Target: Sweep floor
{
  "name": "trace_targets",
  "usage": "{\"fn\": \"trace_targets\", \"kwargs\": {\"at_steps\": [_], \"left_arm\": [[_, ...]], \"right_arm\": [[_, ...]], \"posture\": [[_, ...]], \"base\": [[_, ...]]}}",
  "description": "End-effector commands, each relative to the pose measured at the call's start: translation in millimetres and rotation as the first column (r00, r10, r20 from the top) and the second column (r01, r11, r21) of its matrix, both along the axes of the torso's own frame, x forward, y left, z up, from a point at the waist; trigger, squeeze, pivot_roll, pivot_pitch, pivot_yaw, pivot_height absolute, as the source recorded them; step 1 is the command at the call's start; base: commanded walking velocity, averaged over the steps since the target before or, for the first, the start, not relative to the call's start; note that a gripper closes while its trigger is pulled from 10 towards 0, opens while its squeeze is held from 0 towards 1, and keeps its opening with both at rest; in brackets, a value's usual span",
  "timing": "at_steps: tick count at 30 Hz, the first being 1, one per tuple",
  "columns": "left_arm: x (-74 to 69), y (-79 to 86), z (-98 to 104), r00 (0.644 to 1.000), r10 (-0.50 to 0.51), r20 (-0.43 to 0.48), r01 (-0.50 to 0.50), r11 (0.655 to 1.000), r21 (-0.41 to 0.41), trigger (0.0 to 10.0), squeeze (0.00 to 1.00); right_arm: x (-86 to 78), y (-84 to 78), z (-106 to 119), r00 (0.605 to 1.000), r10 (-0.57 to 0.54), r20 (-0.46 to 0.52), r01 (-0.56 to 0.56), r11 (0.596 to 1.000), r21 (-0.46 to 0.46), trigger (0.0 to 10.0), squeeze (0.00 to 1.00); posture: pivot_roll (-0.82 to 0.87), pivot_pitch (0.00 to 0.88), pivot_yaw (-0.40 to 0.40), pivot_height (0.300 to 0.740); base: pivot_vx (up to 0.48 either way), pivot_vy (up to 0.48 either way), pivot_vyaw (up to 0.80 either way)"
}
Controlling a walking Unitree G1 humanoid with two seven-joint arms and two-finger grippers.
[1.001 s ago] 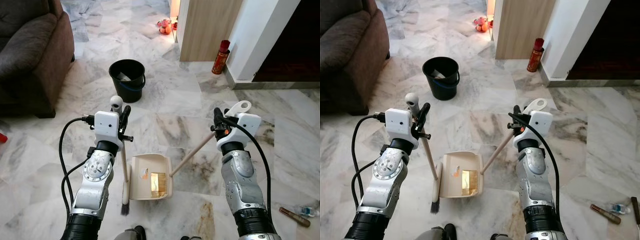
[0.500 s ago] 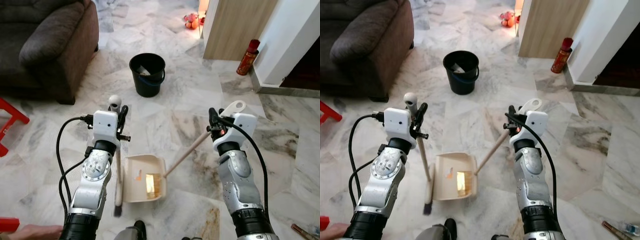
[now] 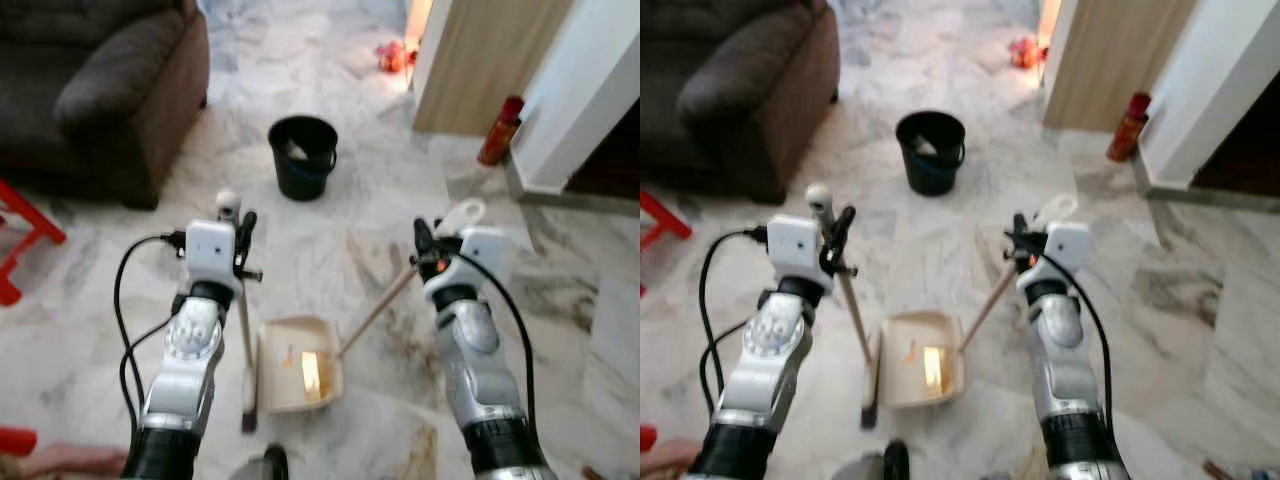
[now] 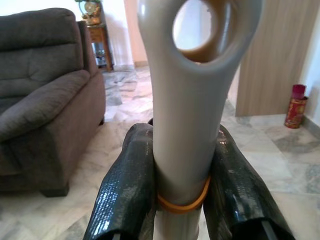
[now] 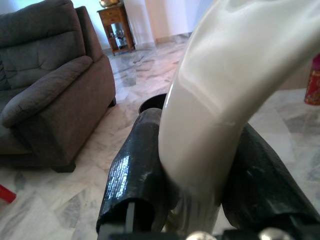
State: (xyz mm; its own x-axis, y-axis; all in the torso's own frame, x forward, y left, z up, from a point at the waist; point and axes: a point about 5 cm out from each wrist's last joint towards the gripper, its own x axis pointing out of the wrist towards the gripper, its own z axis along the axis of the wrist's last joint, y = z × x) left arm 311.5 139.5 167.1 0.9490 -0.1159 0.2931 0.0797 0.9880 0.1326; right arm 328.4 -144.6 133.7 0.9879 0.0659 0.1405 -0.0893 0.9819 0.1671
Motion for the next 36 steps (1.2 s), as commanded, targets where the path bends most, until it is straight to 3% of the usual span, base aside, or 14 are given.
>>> {"fn": "trace_targets", "kwargs": {"at_steps": [1, 36], "left_arm": [[-0.2, -3.2, 6.7, 0.999, -0.015, 0.031, 0.016, 1.0, -0.016, 10.0, 0.0], [0.8, -2.5, 6.5, 1.0, -0.013, 0.023, 0.013, 1.0, -0.008, 10.0, 0.0]], "right_arm": [[0.6, 1.1, 12.4, 0.998, 0.007, 0.056, -0.008, 1.0, 0.022, 10.0, 0.0], [-0.2, 5.3, 11.4, 0.998, 0.034, 0.051, -0.034, 0.999, 0.012, 10.0, 0.0]], "posture": [[0.05, 0.172, -0.03, 0.74], [0.05, 0.188, -0.028, 0.74]], "base": [[0.277, 0.0, 0.0], [0.297, 0.0, 0.0]]}}
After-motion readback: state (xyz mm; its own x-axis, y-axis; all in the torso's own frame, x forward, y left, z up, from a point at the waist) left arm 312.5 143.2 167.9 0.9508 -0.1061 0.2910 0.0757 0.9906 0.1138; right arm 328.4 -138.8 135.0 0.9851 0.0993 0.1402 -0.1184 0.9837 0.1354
